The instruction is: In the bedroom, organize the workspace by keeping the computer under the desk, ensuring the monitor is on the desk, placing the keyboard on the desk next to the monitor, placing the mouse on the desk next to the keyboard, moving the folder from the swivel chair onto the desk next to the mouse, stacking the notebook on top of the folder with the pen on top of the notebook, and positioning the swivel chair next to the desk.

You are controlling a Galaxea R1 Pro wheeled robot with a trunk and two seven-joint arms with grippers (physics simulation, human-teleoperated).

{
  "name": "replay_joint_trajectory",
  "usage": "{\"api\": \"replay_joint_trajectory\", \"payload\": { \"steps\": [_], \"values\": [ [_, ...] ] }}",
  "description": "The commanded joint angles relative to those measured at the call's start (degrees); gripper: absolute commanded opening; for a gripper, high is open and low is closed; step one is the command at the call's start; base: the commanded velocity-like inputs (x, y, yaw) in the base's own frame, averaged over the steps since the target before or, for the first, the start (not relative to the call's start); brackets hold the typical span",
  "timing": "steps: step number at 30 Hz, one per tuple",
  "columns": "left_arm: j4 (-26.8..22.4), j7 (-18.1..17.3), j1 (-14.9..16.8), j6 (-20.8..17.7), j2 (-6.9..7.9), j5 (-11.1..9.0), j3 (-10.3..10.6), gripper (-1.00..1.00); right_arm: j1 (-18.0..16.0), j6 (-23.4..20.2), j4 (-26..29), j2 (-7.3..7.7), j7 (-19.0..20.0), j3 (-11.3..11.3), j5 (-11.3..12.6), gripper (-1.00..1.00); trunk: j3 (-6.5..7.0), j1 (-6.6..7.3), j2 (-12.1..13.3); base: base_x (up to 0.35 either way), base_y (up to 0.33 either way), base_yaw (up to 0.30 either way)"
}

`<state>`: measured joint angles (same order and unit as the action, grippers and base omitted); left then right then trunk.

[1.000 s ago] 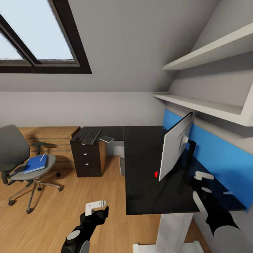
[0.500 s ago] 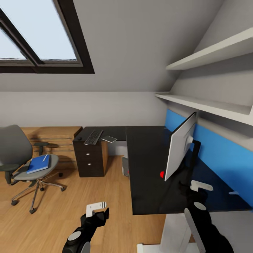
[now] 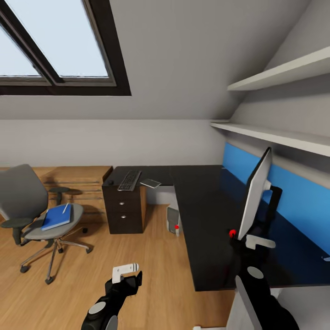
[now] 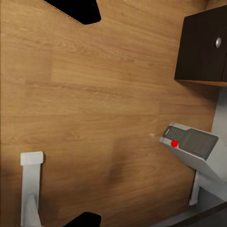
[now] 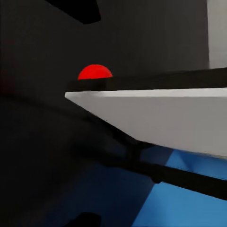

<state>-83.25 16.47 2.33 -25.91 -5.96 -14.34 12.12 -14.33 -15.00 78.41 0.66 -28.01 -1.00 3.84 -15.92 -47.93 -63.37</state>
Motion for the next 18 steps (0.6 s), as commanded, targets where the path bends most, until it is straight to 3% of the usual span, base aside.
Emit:
{"api": "replay_joint_trajectory", "payload": {
  "steps": [1,6,18],
  "values": [
    [-0.1,0.5,0.0,-0.2,0.01,-0.6,0.1,1.0,0.0,-0.2,0.1,0.06,-0.4,-0.1,0.4,1.0,-0.08,-0.04,0.0,0.285,0.155,0.0],
    [-0.1,0.5,0.0,-0.2,0.02,-0.7,0.1,1.0,0.6,3.4,0.1,0.12,-0.4,-0.2,0.3,1.0,-0.08,-0.04,0.0,0.263,0.047,0.0],
    [-0.1,0.5,0.0,-0.2,-0.01,-0.7,0.1,1.0,0.7,7.2,-0.2,0.32,-0.6,-0.1,0.1,1.0,-0.08,-0.04,0.0,0.113,0.003,0.0]
  ]
}}
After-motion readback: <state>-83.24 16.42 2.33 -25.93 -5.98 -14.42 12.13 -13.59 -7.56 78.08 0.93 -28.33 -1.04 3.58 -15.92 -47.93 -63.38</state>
